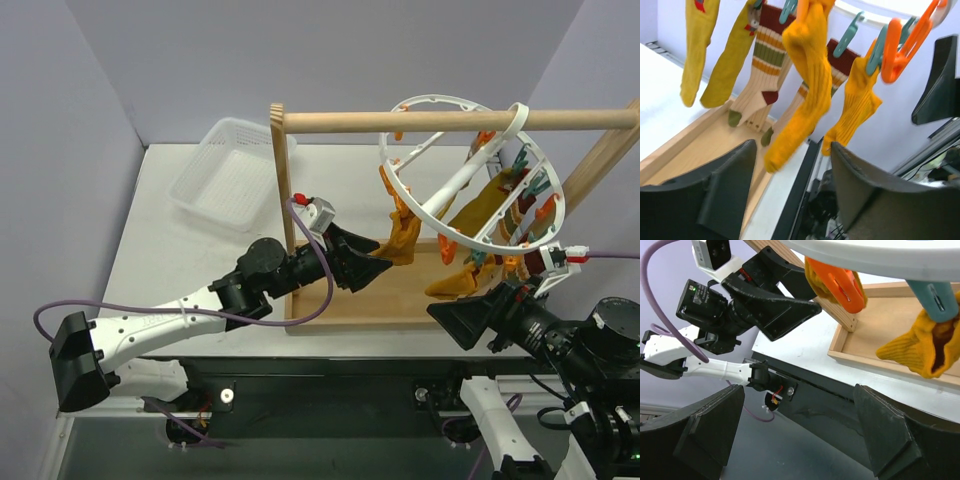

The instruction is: Remove the socks clipped to the hanger

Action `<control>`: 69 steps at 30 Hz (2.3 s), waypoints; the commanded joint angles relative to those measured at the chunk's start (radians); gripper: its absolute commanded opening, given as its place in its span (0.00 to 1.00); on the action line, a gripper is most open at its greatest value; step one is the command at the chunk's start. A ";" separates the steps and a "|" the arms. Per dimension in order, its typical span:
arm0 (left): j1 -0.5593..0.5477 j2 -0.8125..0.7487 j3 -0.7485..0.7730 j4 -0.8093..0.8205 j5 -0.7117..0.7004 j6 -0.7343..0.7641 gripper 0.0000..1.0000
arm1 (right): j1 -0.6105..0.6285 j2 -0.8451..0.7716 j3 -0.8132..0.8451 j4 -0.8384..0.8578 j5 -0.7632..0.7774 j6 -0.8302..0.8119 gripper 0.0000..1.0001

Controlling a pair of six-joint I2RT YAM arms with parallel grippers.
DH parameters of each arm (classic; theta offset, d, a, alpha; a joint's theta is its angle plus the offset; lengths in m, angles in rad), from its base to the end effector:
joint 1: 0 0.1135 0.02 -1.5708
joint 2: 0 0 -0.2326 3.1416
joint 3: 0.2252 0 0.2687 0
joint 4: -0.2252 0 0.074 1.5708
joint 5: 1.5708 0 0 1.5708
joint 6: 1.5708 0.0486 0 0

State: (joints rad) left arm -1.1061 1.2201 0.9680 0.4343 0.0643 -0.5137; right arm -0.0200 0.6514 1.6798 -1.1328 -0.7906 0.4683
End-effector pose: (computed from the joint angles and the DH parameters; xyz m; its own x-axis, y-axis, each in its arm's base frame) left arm 0.1447 -0.2957 0.3469 -0.3816 -0.3331 -0.8622 0.8415 0.2607 -0.4731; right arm 0.0271 0.0340 0.4985 -0.4056 0.3257 -0.8540 -0.5711 0.6392 0.5150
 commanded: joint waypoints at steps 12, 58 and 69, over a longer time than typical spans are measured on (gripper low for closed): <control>-0.061 0.076 0.141 0.121 0.109 -0.049 0.00 | 0.014 0.004 -0.049 0.057 -0.059 -0.002 0.95; -0.169 0.090 0.181 0.069 0.116 -0.201 0.65 | 0.049 -0.128 -0.218 0.128 0.004 -0.007 0.00; -0.169 0.039 0.356 -0.272 -0.208 0.018 0.70 | 0.049 -0.145 -0.247 0.128 -0.009 -0.010 0.00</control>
State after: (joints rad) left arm -1.2739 1.2812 1.2472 0.2279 -0.0364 -0.6056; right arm 0.0223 0.5064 1.4380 -1.0504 -0.7746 0.4671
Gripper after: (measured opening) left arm 0.689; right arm 0.045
